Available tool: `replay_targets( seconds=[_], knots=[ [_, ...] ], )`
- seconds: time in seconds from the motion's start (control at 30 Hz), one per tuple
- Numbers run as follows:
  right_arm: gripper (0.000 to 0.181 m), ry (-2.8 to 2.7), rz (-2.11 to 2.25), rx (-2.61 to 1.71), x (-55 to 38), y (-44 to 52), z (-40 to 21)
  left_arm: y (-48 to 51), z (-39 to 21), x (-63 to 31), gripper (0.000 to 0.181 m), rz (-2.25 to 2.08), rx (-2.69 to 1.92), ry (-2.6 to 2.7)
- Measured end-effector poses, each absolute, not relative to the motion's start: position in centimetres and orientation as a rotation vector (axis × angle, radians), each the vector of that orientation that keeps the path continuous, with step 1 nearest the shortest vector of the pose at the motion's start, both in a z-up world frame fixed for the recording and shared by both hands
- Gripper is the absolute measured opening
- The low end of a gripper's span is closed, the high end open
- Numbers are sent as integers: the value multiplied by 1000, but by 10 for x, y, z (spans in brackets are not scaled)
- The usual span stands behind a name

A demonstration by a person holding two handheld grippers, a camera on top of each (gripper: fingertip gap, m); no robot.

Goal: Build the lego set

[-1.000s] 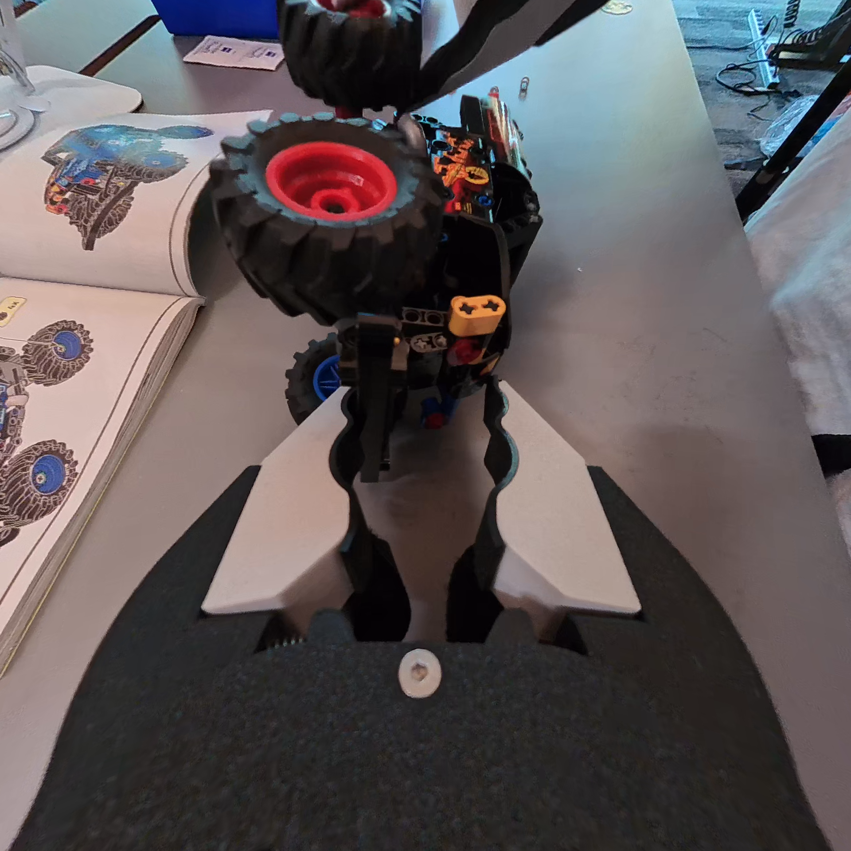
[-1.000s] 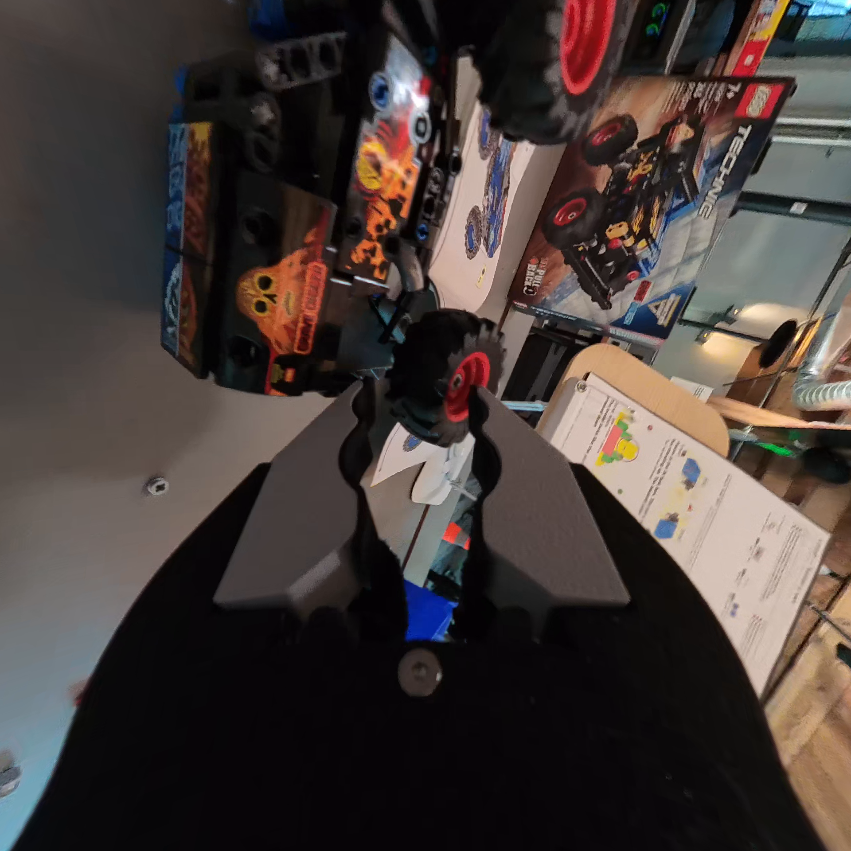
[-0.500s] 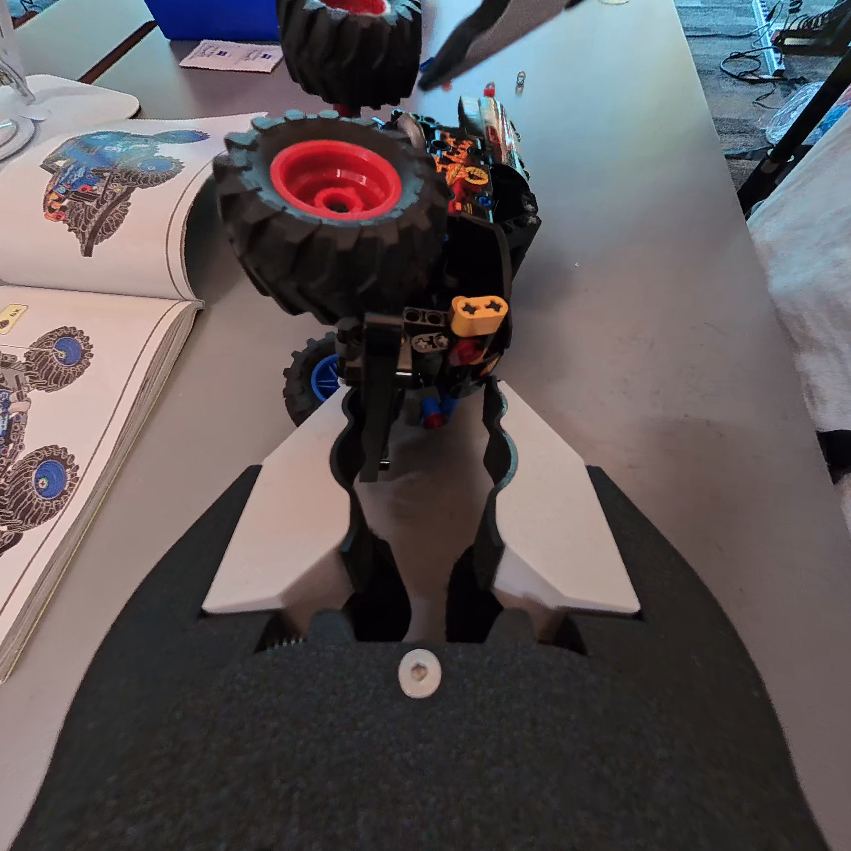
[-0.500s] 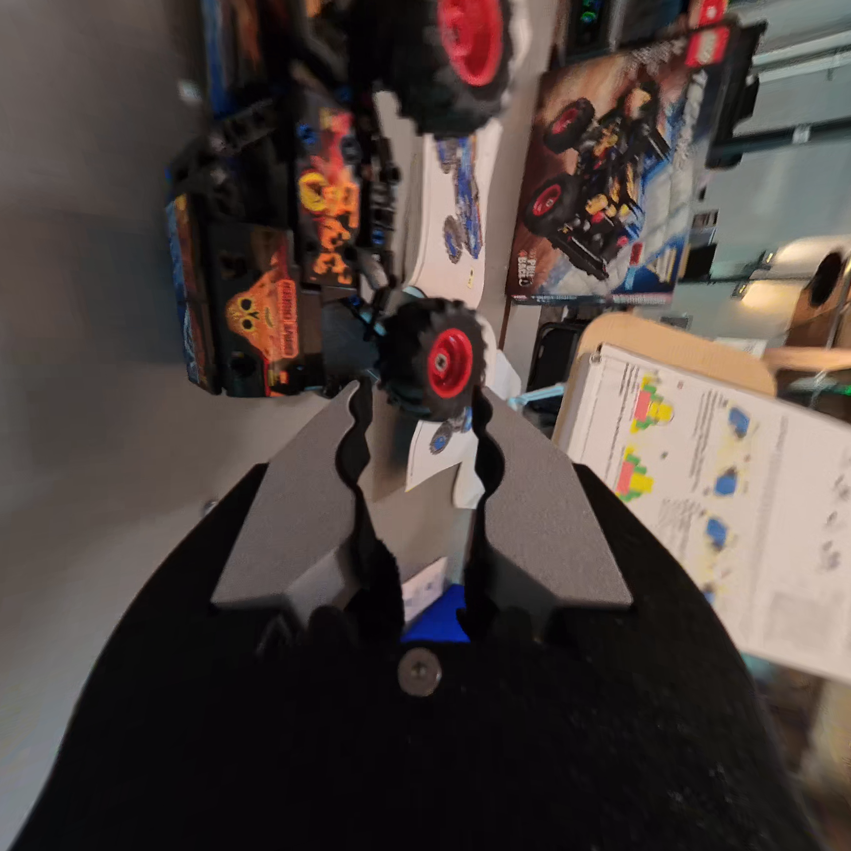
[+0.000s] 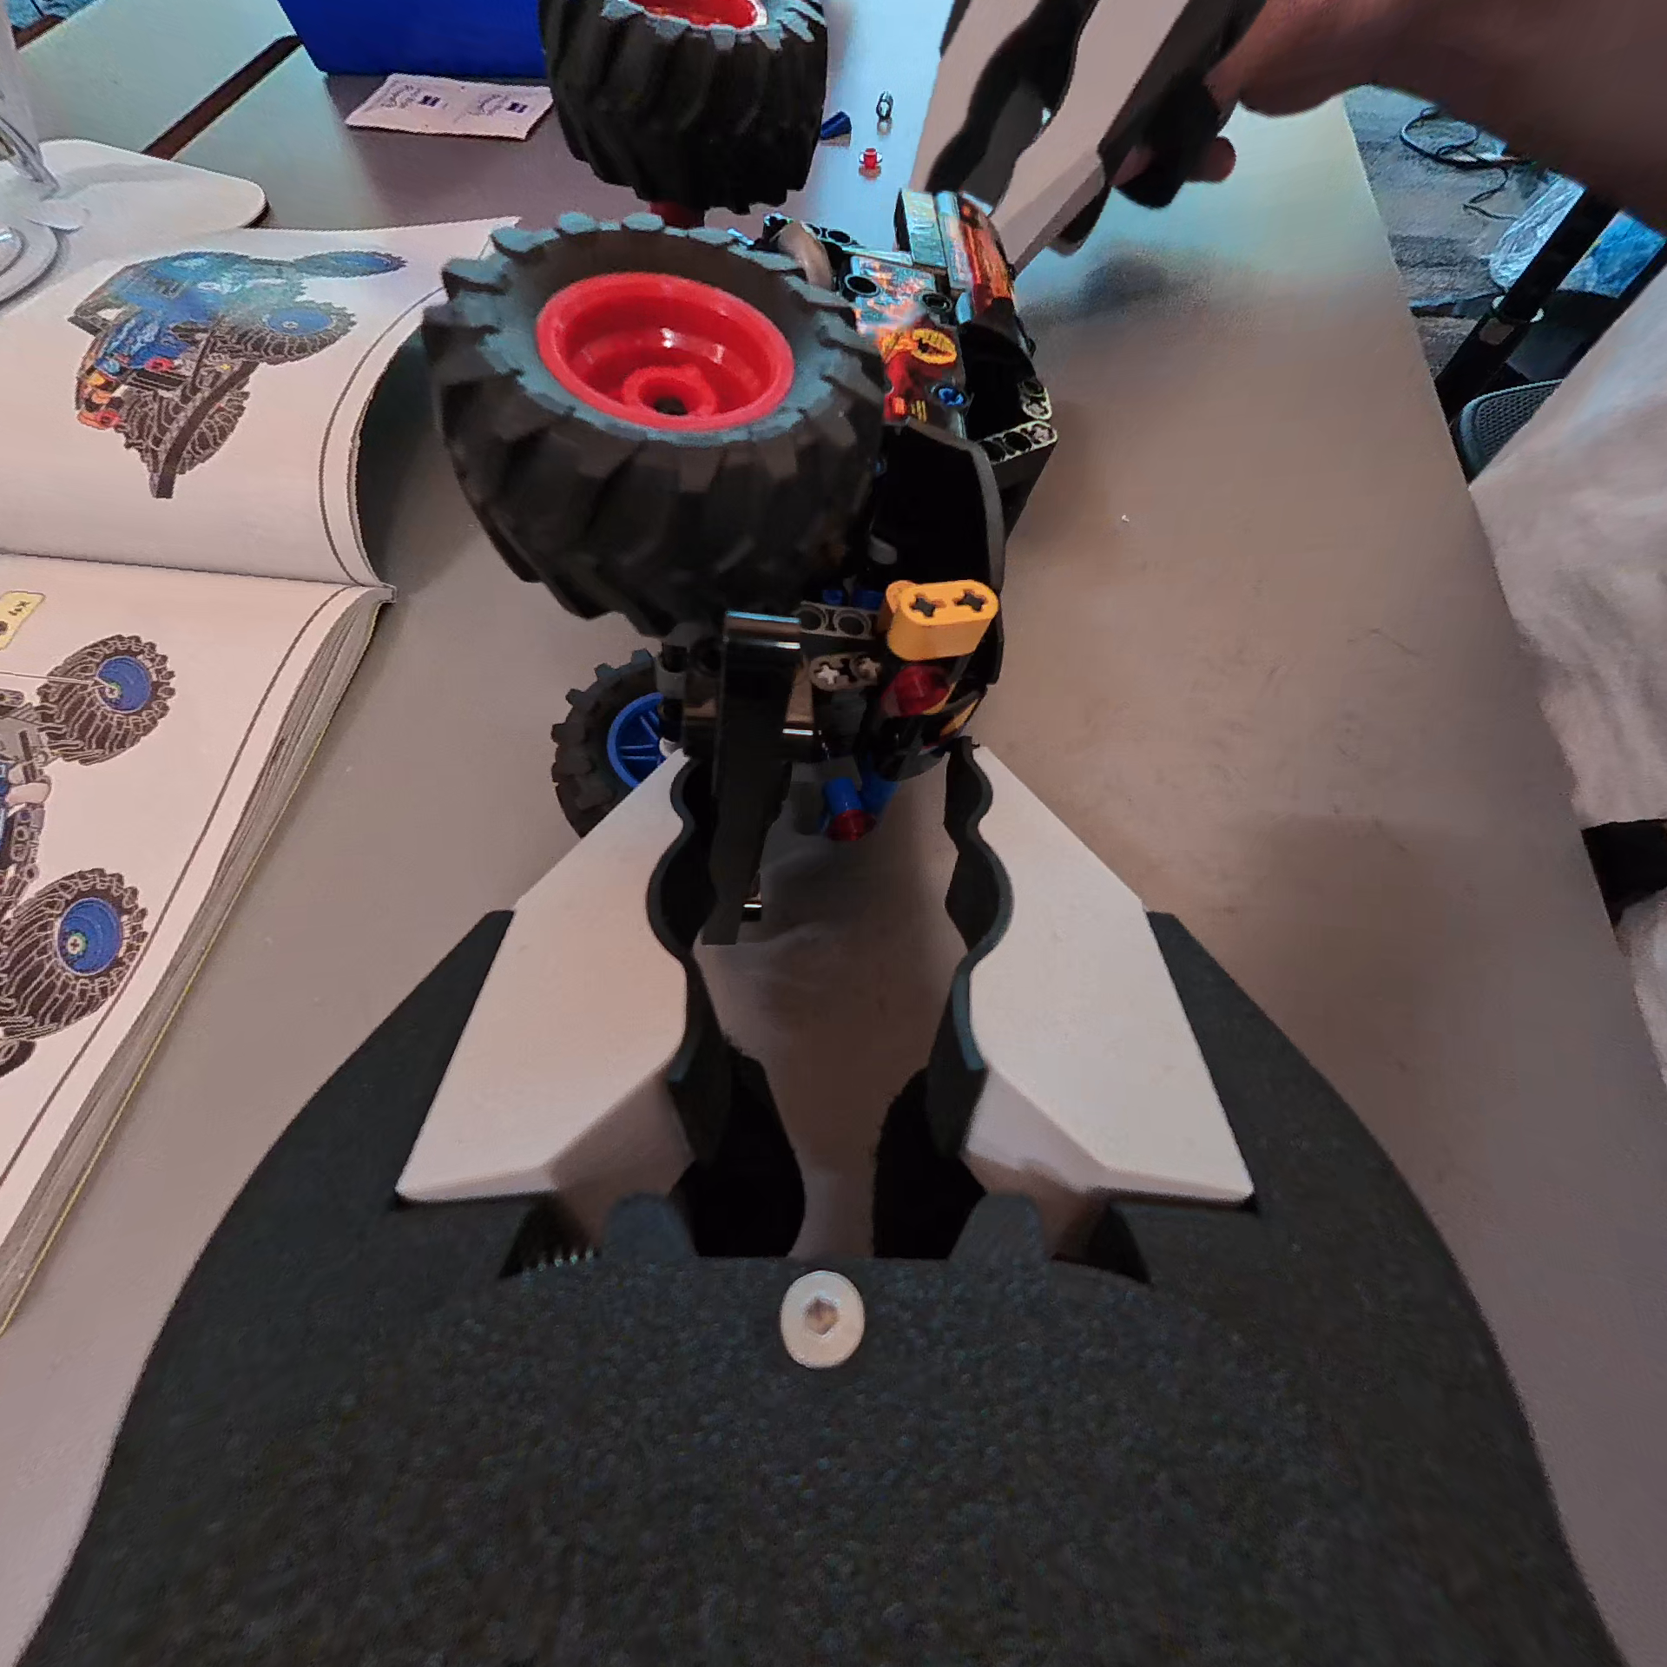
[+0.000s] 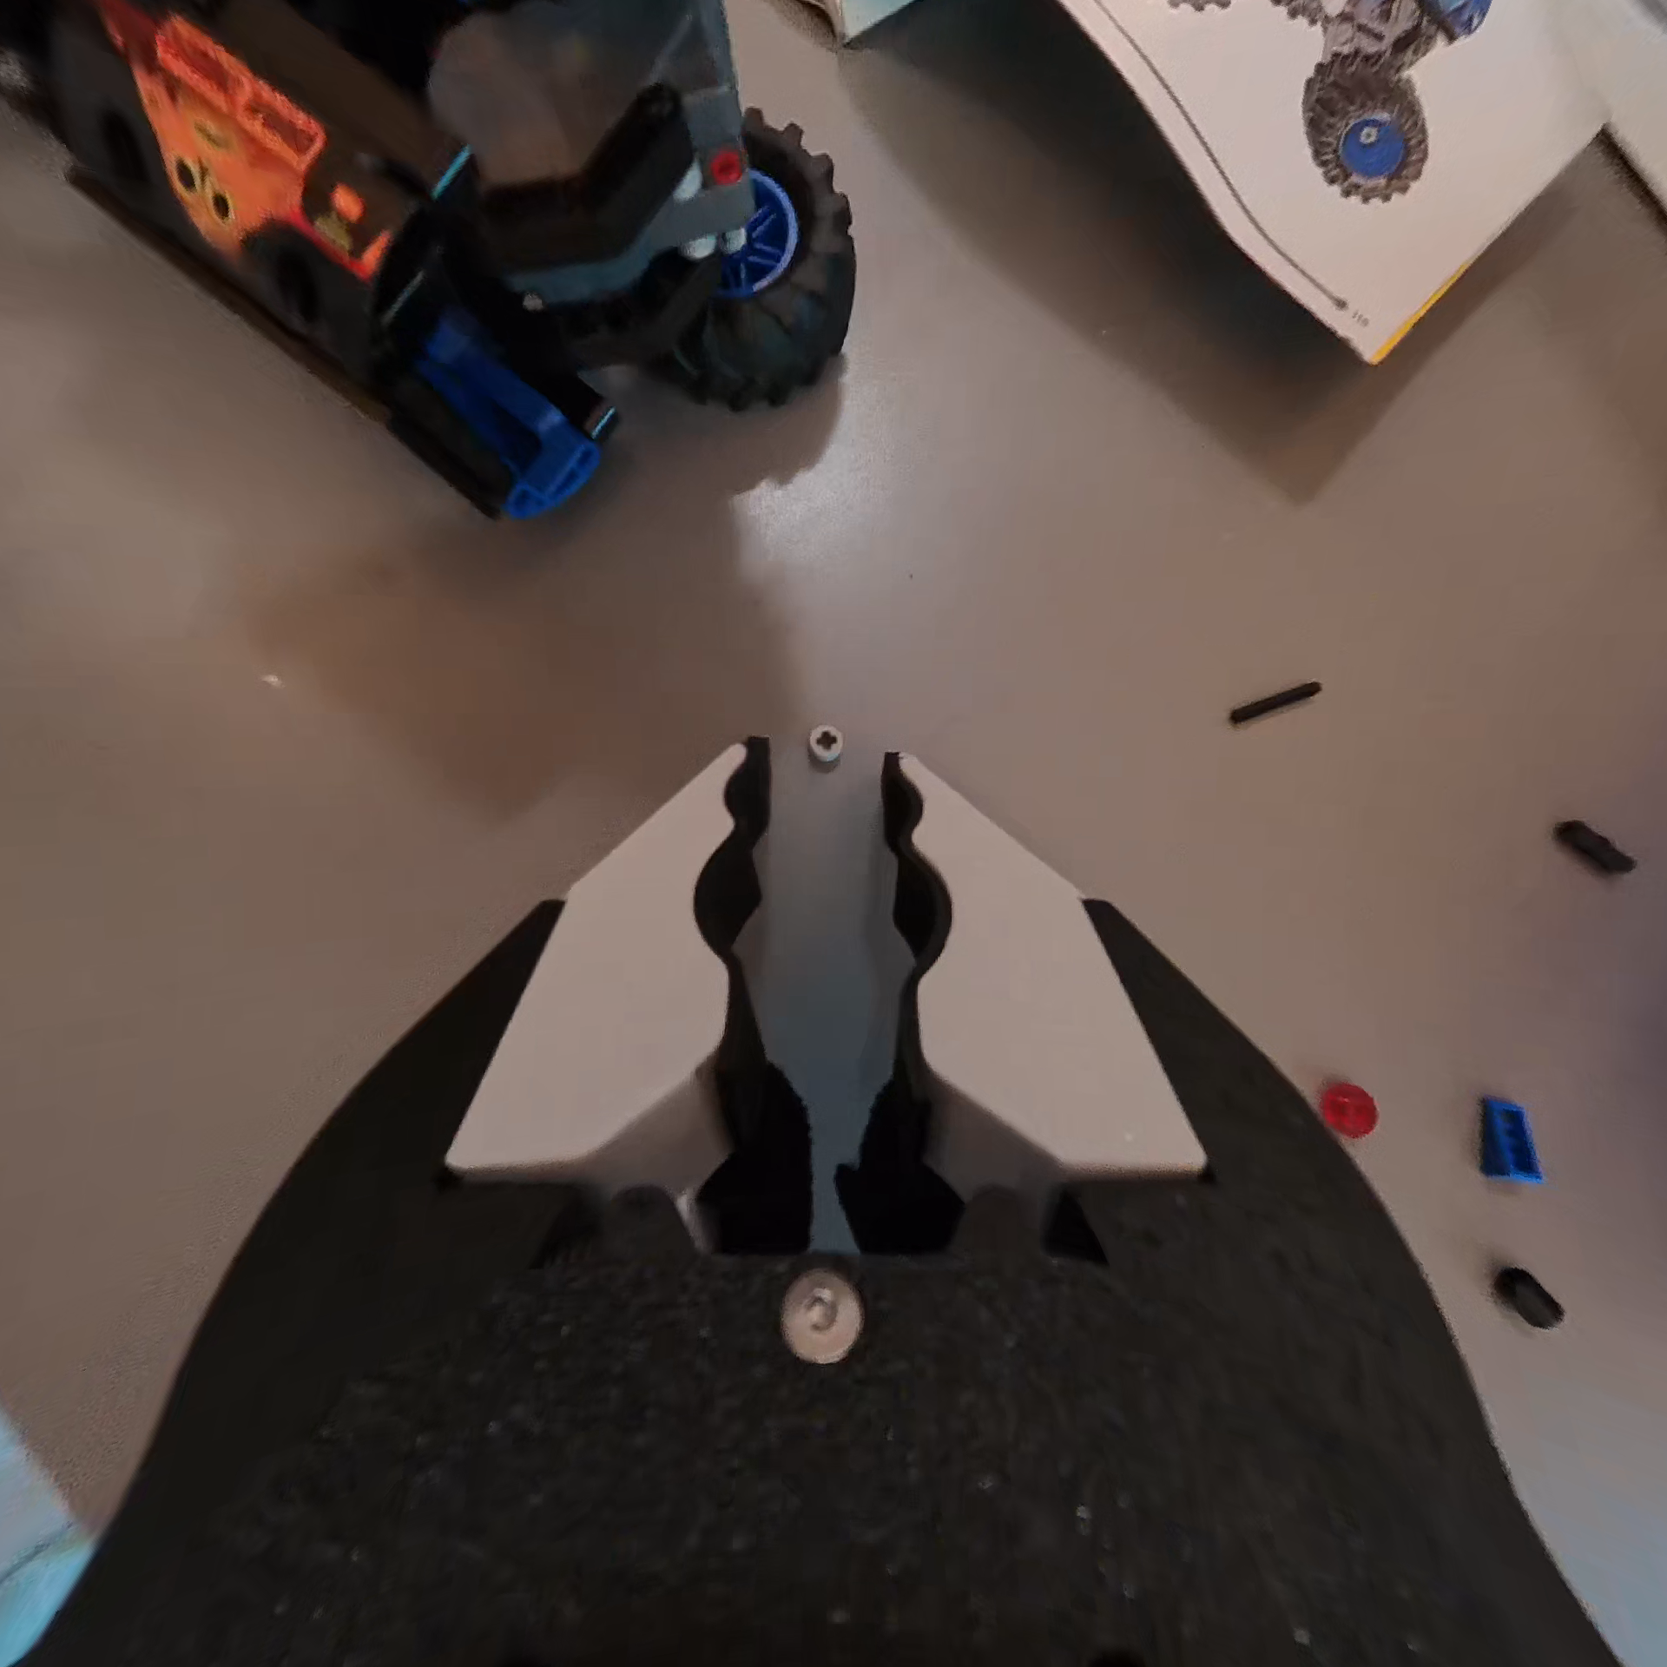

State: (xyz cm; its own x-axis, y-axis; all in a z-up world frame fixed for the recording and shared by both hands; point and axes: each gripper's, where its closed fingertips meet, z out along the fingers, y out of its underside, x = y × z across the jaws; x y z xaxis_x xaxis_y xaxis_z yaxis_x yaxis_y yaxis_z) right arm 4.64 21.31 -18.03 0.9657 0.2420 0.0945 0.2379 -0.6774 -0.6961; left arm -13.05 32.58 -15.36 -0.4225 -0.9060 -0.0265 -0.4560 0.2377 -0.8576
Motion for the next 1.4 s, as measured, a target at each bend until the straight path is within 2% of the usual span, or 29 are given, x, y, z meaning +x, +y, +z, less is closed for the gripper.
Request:
replay_targets(
  seconds=[0.03, 0.2, 0.47, 0.87, 1.0, 1.1, 1.17, 1.4],
  knots=[
    [19, -351, -50, -2328, 48, 214, -182, 326, -154, -130, 49, -1104, -1244, 1981],
    [6, -366, -152, -2275, 50, 218, -185, 326, -153, -130, 49, -1106, -1246, 1981],
    [14, -311, 1, -2292, 49, 221, -185, 325, -154, -131, 49, -1097, -1236, 1984],
    [6, -321, -31, -2280, 49, 225, -182, 324, -154, -131, 48, -1091, -1227, 1988],
    [6, -345, -1, -2130, 26, 242, -131, 325, -154, -131, 48, -1098, -1233, 1987],
    [5, -456, 75, -1925, -27, 271, -60, 324, -153, -131, 48, -1102, -1235, 1987],
    [6, -551, 95, -1872, -65, 292, -38, 324, -153, -131, 47, -1100, -1232, 1987],
    [6, -812, 3, -2007, -120, 343, -61, 323, -153, -131, 45, -1095, -1226, 1988]
  ],
)
